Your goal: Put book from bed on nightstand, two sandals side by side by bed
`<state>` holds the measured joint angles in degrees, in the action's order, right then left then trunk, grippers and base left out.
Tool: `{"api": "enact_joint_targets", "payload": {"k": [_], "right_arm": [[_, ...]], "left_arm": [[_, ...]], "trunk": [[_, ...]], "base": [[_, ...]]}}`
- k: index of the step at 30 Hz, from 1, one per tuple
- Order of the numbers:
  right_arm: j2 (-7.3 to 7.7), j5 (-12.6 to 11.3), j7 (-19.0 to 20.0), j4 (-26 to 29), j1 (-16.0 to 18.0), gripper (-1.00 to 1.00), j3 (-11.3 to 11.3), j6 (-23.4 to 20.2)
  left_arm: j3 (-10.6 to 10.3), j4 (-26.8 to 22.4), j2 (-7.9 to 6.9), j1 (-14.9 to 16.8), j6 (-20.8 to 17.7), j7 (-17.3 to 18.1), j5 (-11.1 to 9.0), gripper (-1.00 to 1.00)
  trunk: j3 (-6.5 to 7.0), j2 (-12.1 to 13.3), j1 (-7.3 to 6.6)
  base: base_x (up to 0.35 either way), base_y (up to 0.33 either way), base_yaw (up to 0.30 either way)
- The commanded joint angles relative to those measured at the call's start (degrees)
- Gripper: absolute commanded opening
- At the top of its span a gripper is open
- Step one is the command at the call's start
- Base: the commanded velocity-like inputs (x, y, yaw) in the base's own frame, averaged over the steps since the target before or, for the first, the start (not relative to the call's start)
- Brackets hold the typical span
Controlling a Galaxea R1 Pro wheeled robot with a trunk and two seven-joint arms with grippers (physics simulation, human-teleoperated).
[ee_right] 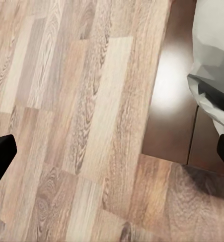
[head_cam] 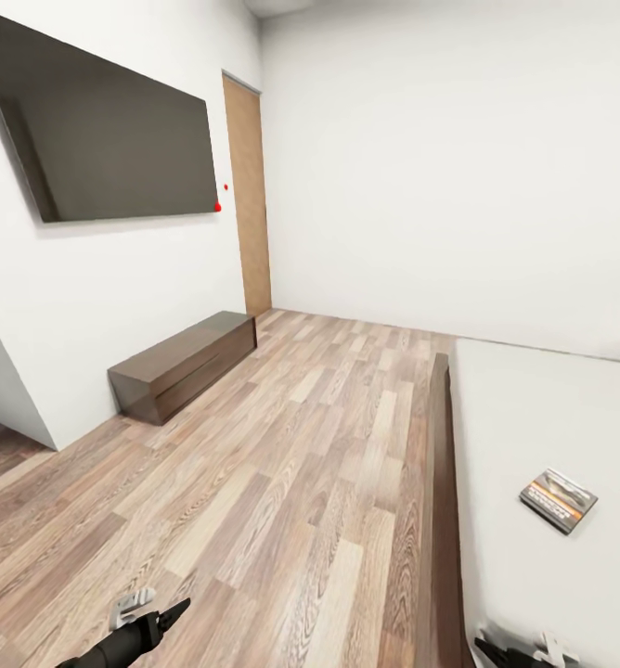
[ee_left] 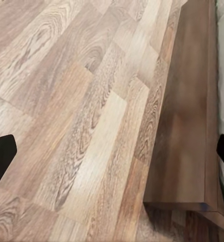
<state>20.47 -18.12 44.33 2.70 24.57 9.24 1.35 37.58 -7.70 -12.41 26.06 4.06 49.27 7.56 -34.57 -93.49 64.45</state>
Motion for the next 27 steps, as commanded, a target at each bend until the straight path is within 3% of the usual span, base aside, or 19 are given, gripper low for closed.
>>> {"api": "enact_joint_targets", "payload": {"k": [1,17,27], "right_arm": [[0.01,0.36,0.22,-0.07,0.04,1.0,0.43,0.14],[0.05,0.3,0.23,0.1,0.04,1.0,0.43,0.14],[0.08,0.28,0.31,0.19,0.04,1.0,0.43,0.14]], "left_arm": [[0.39,0.05,0.01,0.05,0.42,0.12,0.61,1.0],[0.39,0.05,0.02,0.05,0.42,0.12,0.61,1.0],[0.39,0.05,0.02,0.05,0.42,0.12,0.61,1.0]], "trunk": [[0.13,0.39,-0.23],[3.0,6.8,-3.74],[3.0,6.8,-3.74]], "base": [[0.0,0.0,0.0],[0.0,0.0,0.035],[0.0,0.0,0.255]]}}
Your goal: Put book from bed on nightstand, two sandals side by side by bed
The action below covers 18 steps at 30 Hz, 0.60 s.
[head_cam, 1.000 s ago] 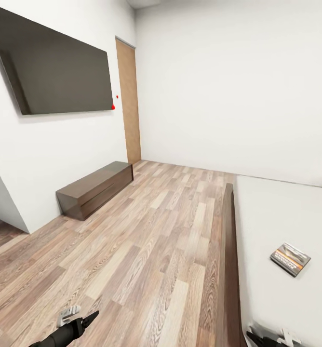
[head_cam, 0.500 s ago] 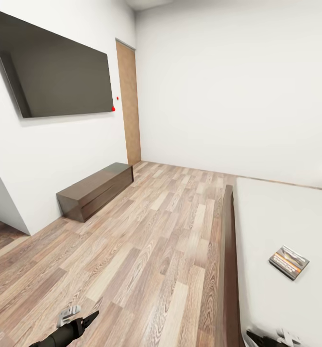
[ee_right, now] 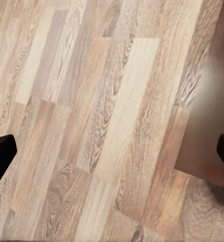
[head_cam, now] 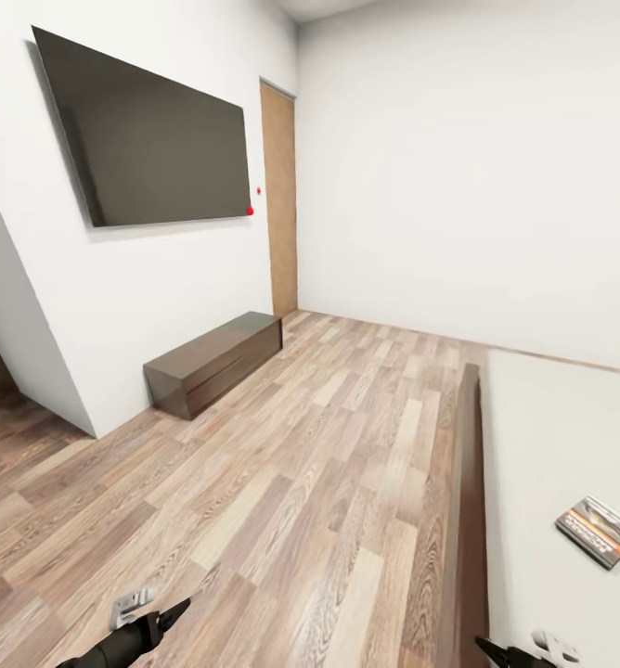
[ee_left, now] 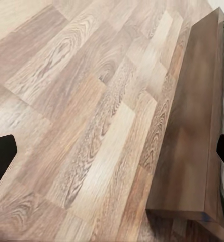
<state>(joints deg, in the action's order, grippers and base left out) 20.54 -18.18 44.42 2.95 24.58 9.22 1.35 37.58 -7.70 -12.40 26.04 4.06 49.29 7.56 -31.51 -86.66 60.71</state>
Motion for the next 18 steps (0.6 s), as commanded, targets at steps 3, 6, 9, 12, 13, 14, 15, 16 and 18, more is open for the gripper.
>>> {"api": "enact_joint_targets", "payload": {"k": [3,6,9,12,13,14,15,16,18], "right_arm": [[0.02,0.34,0.23,-0.06,0.03,1.0,0.44,0.14],[0.03,0.34,0.23,-0.05,0.03,1.0,0.44,0.14],[0.03,0.38,0.23,-0.05,0.03,1.0,0.44,0.14],[0.02,0.39,0.23,-0.05,0.03,1.0,0.44,0.14],[0.02,0.41,0.23,-0.05,0.03,1.0,0.44,0.14],[0.02,0.38,0.23,-0.05,0.03,1.0,0.44,0.14],[0.02,0.4,0.23,-0.05,0.03,1.0,0.44,0.14],[0.03,0.39,0.23,-0.05,0.03,1.0,0.44,0.14],[0.03,0.41,0.23,-0.05,0.03,1.0,0.44,0.14]], "left_arm": [[0.39,0.06,-0.01,0.06,0.42,0.1,0.61,1.0],[0.39,0.06,0.0,0.06,0.42,0.1,0.61,1.0],[0.39,0.06,0.0,0.06,0.42,0.13,0.61,1.0],[0.39,0.06,-0.01,0.06,0.42,0.17,0.61,1.0],[0.39,0.06,0.0,0.06,0.42,0.18,0.61,1.0],[0.39,0.06,0.0,0.06,0.42,0.18,0.61,1.0],[0.39,0.06,0.0,0.06,0.42,0.19,0.61,1.0],[0.39,0.06,-0.02,0.06,0.42,0.19,0.61,1.0],[0.39,0.06,-0.01,0.06,0.42,0.19,0.61,1.0]], "trunk": [[-0.06,-0.03,0.0],[-0.06,-0.03,0.0],[-0.06,-0.03,0.0],[-0.06,-0.03,0.0],[-0.06,-0.03,0.0],[-0.06,-0.03,0.0],[-0.06,-0.03,0.0],[-0.06,-0.03,0.0],[-0.06,-0.03,0.0]], "base": [[0.0,0.0,0.271],[0.0,0.0,0.272],[0.0,0.0,0.271],[0.0,0.0,0.27],[0.0,0.0,0.269],[0.0,0.0,0.268],[0.0,0.0,0.268],[0.0,0.0,0.268],[0.0,0.0,0.268]]}}
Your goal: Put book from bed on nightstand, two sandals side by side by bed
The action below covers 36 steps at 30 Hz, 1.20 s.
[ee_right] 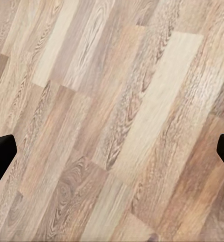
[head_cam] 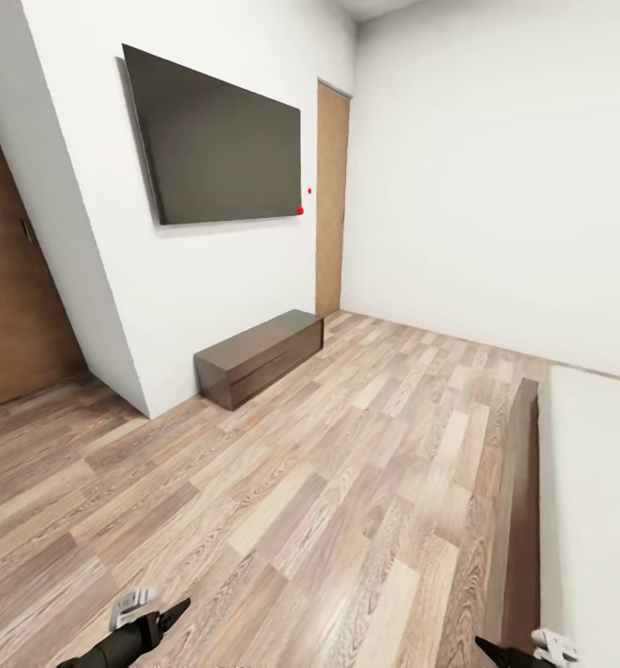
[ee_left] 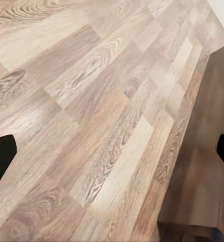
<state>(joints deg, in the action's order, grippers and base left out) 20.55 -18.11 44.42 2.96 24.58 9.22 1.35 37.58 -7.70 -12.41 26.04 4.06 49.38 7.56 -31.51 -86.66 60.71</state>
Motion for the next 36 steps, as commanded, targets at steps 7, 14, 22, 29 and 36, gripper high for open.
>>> {"api": "enact_joint_targets", "payload": {"k": [7,14,22,29,36], "right_arm": [[0.02,0.36,0.19,-0.06,0.03,1.0,0.45,0.14],[0.02,0.36,0.14,-0.06,0.03,1.0,0.45,0.14],[0.02,0.36,0.16,-0.06,0.03,1.0,0.45,0.14],[0.01,0.36,0.15,-0.06,0.03,1.0,0.45,0.14],[0.02,0.36,0.14,-0.06,0.03,1.0,0.45,0.14]], "left_arm": [[0.39,0.06,0.01,0.06,0.42,0.1,0.61,1.0],[0.39,0.06,0.01,0.06,0.42,0.1,0.61,1.0],[0.39,0.06,0.01,0.06,0.42,0.1,0.61,1.0],[0.39,0.06,-0.01,0.06,0.42,0.07,0.61,1.0],[0.39,0.06,-0.03,0.06,0.42,0.05,0.61,1.0]], "trunk": [[-0.06,-0.03,0.0],[-0.06,-0.03,0.0],[-0.06,-0.03,0.0],[-0.06,-0.03,0.0],[-0.06,-0.03,0.0]], "base": [[0.0,0.0,0.268],[0.0,0.0,0.265],[0.001,0.0,0.077],[0.202,0.0,0.003],[0.315,0.0,0.0]]}}
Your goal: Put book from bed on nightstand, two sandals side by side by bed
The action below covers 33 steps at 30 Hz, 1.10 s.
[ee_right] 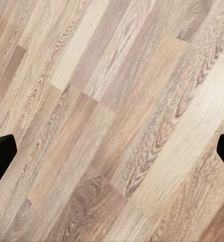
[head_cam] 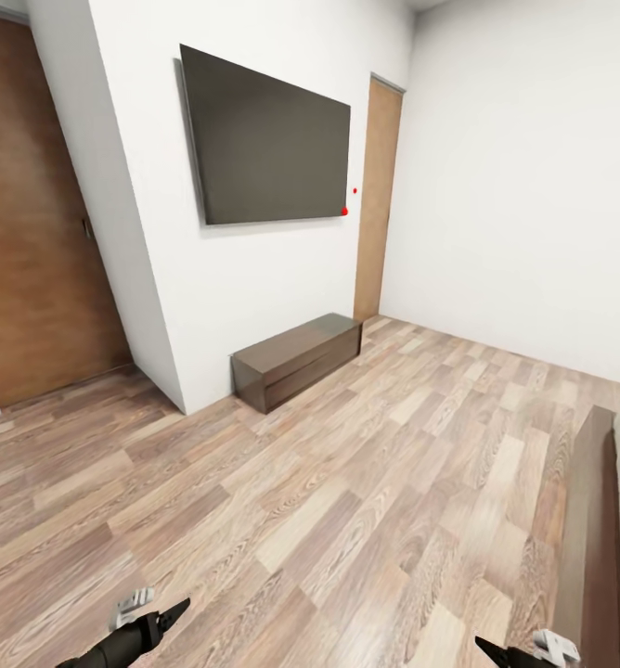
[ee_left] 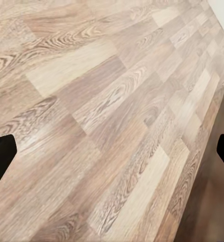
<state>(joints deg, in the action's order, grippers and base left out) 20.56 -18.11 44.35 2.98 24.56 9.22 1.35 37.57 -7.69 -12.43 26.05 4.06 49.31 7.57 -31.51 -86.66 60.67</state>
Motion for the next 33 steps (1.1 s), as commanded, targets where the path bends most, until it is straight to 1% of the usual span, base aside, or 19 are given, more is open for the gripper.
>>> {"api": "enact_joint_targets", "payload": {"k": [1,33], "right_arm": [[0.01,0.35,0.23,-0.08,0.05,1.0,0.45,0.14],[0.0,0.35,0.05,-0.16,0.05,1.0,0.45,0.13]], "left_arm": [[0.4,0.04,-0.03,0.05,0.42,0.15,0.61,1.0],[0.4,0.04,-0.05,0.05,0.42,0.17,0.61,1.0]], "trunk": [[-0.06,-0.03,0.03],[-0.06,-0.03,0.03]], "base": [[0.326,0.0,0.0],[0.33,0.0,0.0]]}}
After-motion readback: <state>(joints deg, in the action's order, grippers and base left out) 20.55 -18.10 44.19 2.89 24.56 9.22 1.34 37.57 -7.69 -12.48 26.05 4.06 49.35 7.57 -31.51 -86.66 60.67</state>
